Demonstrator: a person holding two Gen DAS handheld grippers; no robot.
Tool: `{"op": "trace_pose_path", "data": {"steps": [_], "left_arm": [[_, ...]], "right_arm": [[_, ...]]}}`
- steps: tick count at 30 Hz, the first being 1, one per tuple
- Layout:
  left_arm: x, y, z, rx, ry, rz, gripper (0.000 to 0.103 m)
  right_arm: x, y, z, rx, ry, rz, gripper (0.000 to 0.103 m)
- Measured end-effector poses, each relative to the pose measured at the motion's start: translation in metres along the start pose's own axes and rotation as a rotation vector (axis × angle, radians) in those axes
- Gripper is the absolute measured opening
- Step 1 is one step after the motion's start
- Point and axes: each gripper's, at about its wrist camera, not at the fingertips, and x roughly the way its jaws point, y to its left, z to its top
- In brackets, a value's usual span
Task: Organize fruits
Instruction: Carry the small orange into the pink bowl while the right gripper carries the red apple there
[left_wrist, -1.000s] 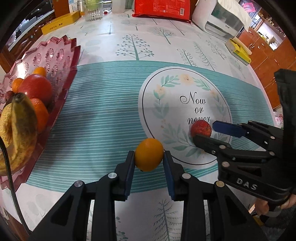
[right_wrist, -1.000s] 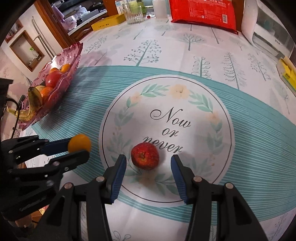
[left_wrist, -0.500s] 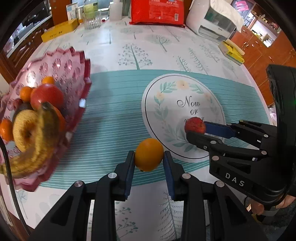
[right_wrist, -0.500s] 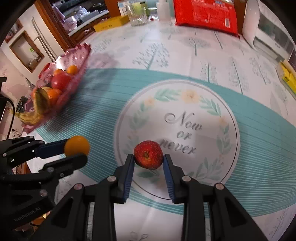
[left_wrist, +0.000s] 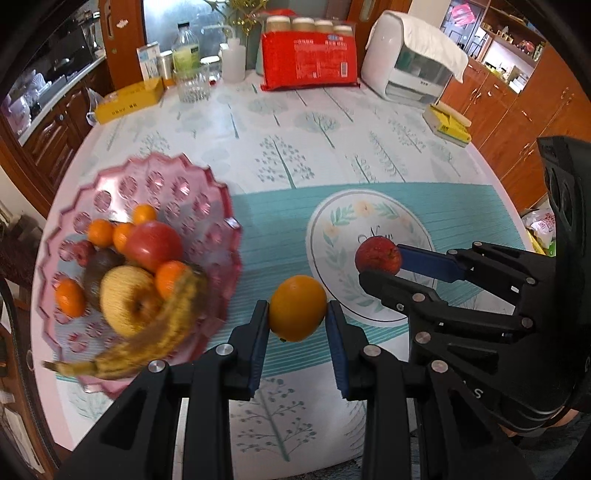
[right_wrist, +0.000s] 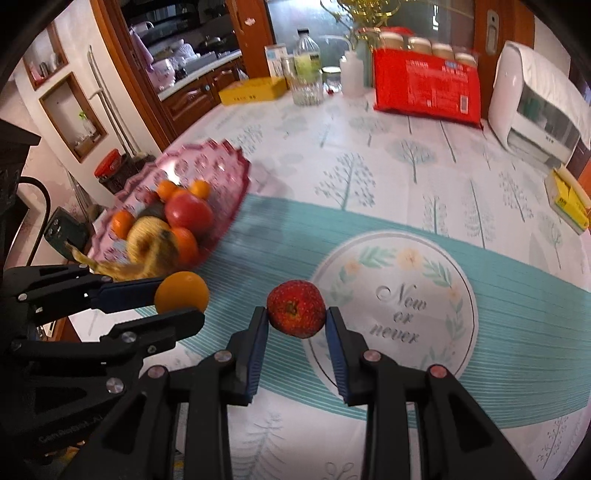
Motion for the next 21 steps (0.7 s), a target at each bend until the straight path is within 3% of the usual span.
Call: {"op": "trace_pose_path", "data": {"steps": [10, 21], "left_arm": [[-0.038, 0.045, 0.012, -0.03, -0.057, 0.001, 0.029], [-0.037, 0.106, 0.026, -0.078, -0.061, 0.035, 0.029]], "right_arm": [[-0.012, 0.044, 0.029, -0.045, -0.069, 0.01, 0.032], [0.009, 0.079, 0.057, -0.041, -0.062, 0.023, 0.032]]}}
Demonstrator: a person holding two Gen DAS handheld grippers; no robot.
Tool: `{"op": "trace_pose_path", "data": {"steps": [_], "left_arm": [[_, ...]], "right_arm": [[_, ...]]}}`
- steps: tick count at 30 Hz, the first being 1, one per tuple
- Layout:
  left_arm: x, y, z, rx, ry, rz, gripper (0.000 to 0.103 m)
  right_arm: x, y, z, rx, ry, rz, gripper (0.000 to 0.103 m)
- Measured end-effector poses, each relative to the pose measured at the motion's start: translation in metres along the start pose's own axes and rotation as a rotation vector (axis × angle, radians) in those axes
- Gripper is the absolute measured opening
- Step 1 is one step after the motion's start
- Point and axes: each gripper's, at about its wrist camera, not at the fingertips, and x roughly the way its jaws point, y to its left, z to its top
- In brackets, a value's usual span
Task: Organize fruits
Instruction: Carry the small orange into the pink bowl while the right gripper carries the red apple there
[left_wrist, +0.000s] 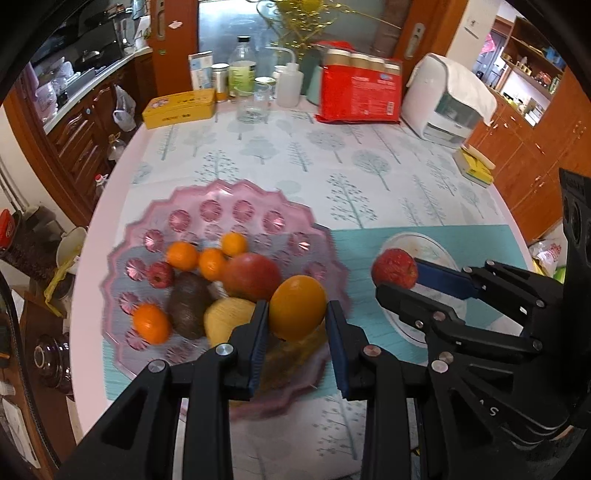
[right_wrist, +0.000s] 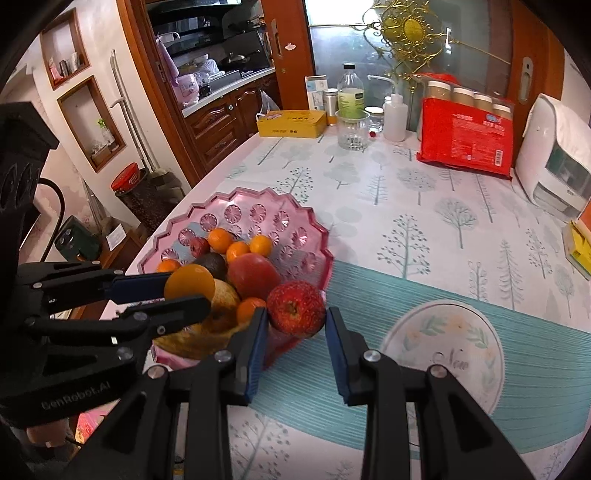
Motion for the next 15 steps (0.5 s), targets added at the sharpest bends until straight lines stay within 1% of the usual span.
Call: {"op": "trace_pose_path", "data": {"steps": [3, 8, 15], "left_arm": [[0.004, 0.017, 0.01, -0.004, -0.008, 0.028, 0.029], [0.013, 0.043, 0.024, -0.01, -0.016, 0.052, 0.029], [0.034, 0.071, 0.034, -0.031, 0.012, 0.08, 0.029]], "right_arm": [[0.011, 0.006, 0.008, 0.015, 0.009, -0.001, 0.032], [0.029, 0.014, 0.02, 0.043, 0.023, -0.006, 0.032], [0.051, 0.025, 0.031, 0.059, 0.039, -0.017, 0.032]]}}
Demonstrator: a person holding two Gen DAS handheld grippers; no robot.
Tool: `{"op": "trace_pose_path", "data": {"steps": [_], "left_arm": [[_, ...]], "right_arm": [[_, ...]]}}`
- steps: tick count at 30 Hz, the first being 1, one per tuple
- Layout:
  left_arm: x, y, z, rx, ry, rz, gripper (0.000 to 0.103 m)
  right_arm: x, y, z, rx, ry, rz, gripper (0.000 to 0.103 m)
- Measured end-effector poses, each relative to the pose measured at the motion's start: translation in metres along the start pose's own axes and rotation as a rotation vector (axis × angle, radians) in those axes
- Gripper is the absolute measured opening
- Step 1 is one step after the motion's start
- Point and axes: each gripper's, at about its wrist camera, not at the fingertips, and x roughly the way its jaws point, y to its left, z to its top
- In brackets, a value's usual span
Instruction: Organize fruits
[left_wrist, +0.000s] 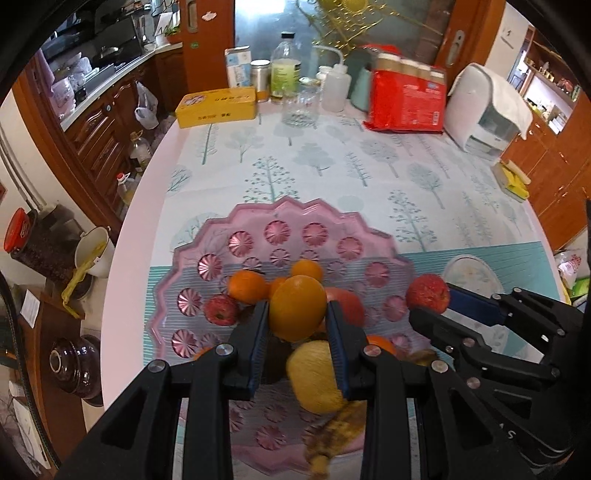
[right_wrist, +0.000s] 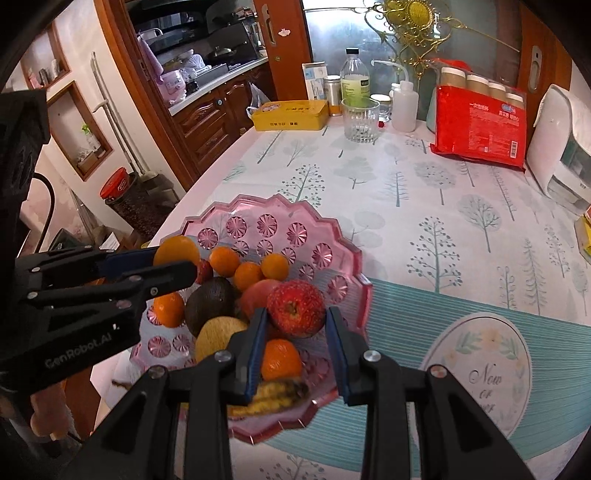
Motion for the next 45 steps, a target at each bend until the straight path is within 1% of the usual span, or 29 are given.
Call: {"op": "trace_pose_path", "data": {"steps": [8, 16, 19, 20, 21, 23, 25, 30, 40, 45], "left_arm": [[0.027, 0.018, 0.0, -0.007, 0.056, 0.023, 0.029], [0.037, 0.023, -0.001, 0.006, 0.079, 0.039, 0.031], [0.037, 0.021, -0.001, 0.016, 0.069, 0.049, 0.037], [0.036, 0.02, -0.001, 0.021, 0.066, 0.053, 0.044], [0.035, 0.019, -0.001, 0.023, 0.062, 0.056, 0.054], [0.031, 0.018, -0.002, 0.026, 0.047, 0.063, 0.064], [0.028, 0.015, -0.002, 0.037, 0.036, 0.076, 0.067], [0.021, 0.013, -0.003, 0.036, 0.024, 0.088, 0.08], [0.005, -0.002, -0.008, 0.06, 0.007, 0.085, 0.086], [-0.003, -0.012, -0.012, 0.066, 0.005, 0.079, 0.088]], "right_arm": [[0.027, 0.009, 0.004, 0.033, 0.036, -0.019, 0.033], [0.039, 0.01, 0.004, 0.06, 0.063, -0.036, 0.033], [0.04, 0.008, 0.003, 0.077, 0.067, -0.035, 0.036], [0.039, 0.007, 0.002, 0.081, 0.065, -0.034, 0.039], [0.038, 0.007, 0.001, 0.085, 0.064, -0.034, 0.042], [0.035, 0.006, 0.0, 0.088, 0.058, -0.04, 0.043], [0.032, 0.006, -0.001, 0.088, 0.052, -0.047, 0.044], [0.021, 0.001, -0.006, 0.103, 0.036, -0.059, 0.044], [0.001, -0.008, -0.017, 0.137, 0.014, -0.082, 0.045], [-0.011, -0.013, -0.023, 0.152, 0.006, -0.101, 0.051]]}}
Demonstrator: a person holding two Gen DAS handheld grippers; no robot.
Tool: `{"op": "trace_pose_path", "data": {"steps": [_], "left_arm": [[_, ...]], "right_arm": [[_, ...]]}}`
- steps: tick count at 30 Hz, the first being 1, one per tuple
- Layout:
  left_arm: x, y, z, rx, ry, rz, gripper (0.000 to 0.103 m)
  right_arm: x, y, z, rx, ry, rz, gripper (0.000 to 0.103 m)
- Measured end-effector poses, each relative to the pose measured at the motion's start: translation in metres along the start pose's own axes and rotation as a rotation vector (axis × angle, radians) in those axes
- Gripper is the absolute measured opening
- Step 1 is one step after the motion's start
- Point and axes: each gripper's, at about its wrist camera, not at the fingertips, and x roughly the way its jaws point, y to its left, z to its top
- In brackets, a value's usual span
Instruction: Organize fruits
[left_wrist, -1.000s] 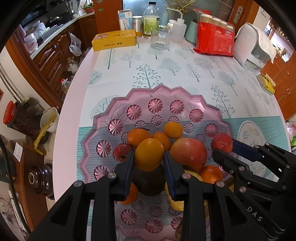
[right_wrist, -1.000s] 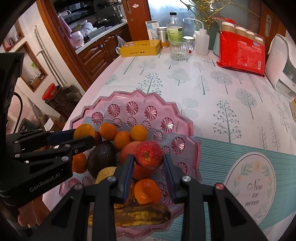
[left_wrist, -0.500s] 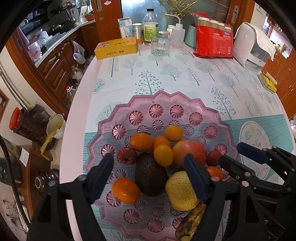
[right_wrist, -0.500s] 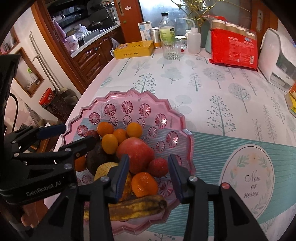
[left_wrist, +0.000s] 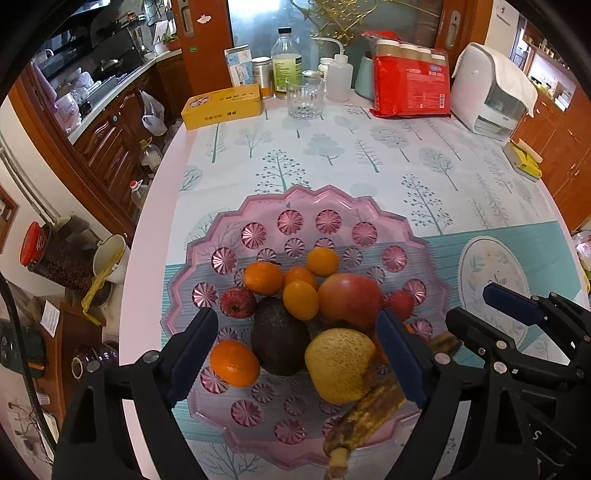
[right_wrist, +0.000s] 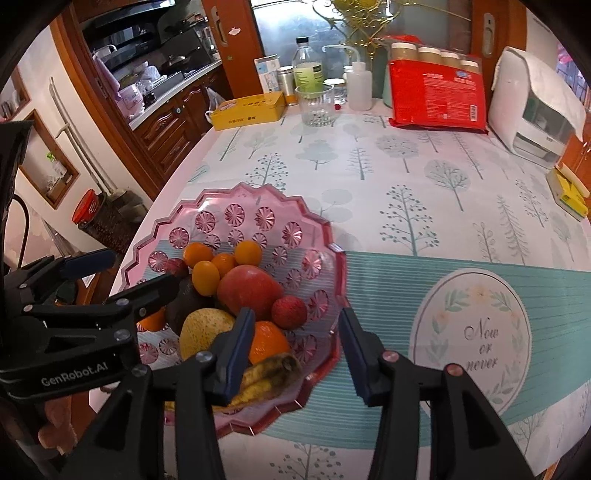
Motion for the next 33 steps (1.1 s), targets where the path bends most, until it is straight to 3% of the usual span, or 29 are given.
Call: {"op": "trace_pose_path", "data": {"steps": [10, 21, 33], "left_arm": [[-0.029, -0.029, -0.01, 0.044, -0.029, -0.027, 0.092], [-0.071, -0.056, -0.016, 0.011, -0.077, -0.079, 0.094], [-0.091, -0.082, -0.015, -0.024, -0.112, -0.056, 0.095]], "right_arm": [[-0.035, -0.02, -0.014, -0.006, -0.014, -0.053, 0.06], [-0.084, -0.043, -0.021, 0.05, -0.036, -0.081, 0.062], [-0.115, -0.066, -0.022, 0.095, -0.099, -0.096, 0.062]]}}
